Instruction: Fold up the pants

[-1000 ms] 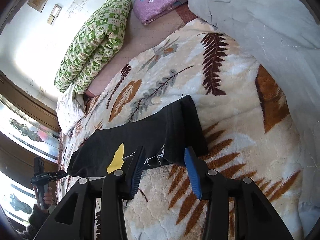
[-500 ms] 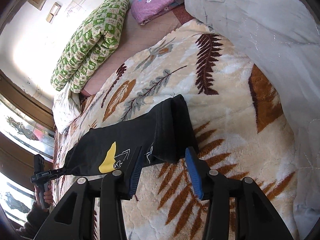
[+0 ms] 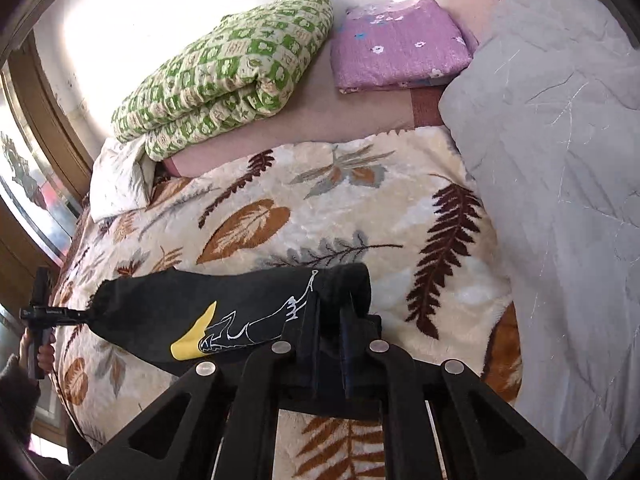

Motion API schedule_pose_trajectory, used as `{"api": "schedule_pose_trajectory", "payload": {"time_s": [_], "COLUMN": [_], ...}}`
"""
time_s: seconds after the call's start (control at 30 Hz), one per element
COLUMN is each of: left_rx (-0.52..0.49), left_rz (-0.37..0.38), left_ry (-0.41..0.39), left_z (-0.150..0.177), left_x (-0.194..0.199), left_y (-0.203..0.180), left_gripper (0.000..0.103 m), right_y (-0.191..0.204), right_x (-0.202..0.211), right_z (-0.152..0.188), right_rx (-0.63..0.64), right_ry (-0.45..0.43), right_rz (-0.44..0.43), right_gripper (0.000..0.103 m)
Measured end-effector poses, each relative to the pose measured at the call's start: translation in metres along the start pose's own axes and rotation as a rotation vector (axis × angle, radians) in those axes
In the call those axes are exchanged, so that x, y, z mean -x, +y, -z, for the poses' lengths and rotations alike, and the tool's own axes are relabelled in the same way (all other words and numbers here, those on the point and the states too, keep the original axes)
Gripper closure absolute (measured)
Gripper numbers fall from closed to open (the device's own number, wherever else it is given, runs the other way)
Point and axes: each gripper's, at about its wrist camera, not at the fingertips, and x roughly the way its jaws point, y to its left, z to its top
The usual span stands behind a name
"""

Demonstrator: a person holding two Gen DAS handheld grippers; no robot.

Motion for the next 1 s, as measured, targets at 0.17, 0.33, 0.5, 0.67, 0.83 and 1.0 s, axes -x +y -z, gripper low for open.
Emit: {"api": "schedule_pose_trajectory", "payload": {"time_s": [0.17, 0.33, 0.5, 0.67, 0.83, 1.0], "left_rx": [-0.009, 0.018, -0.006, -0.041, -0.165, -0.158], "left_rz": [0.007, 0.096, 0.112, 0.013, -0.135, -0.176], "left_ry": [0.015, 0.059, 0.08, 0.029, -0.085, -0.018], "left_z": [0.0, -0.004, -0.006, -0.002, -0.005, -0.004], "left_x": [-0.001, -0.002, -0.007, 0.0, 0.036, 0.017], "left_y": [0.0, 0.005, -0.001, -0.017, -0.025, -0.013], "left_gripper": [0.063, 0.056, 0.049, 0.076, 0.078, 0.078], "right_y": [-0.014, -0.024, -0.023, -0.02, -0.013, -0.007], "right_x": [-0.021, -0.03, -0.032, -0.031, -0.017, -0.02], "right_z": [0.044, 0.065, 0.062, 0.06, 0.051, 0.059], "right_rx": [-0.042, -0.098, -0.114, -0.105, -0.112, -0.096], "right_ry": [0.084, 0.1, 0.1, 0.094, 0.045, 0.066], "right_rz": [0.006, -0.001, 0.005, 0.024, 0.012, 0.009], "right_gripper": [0.095, 0.095, 0.095, 0.095, 0.095, 0.095]}}
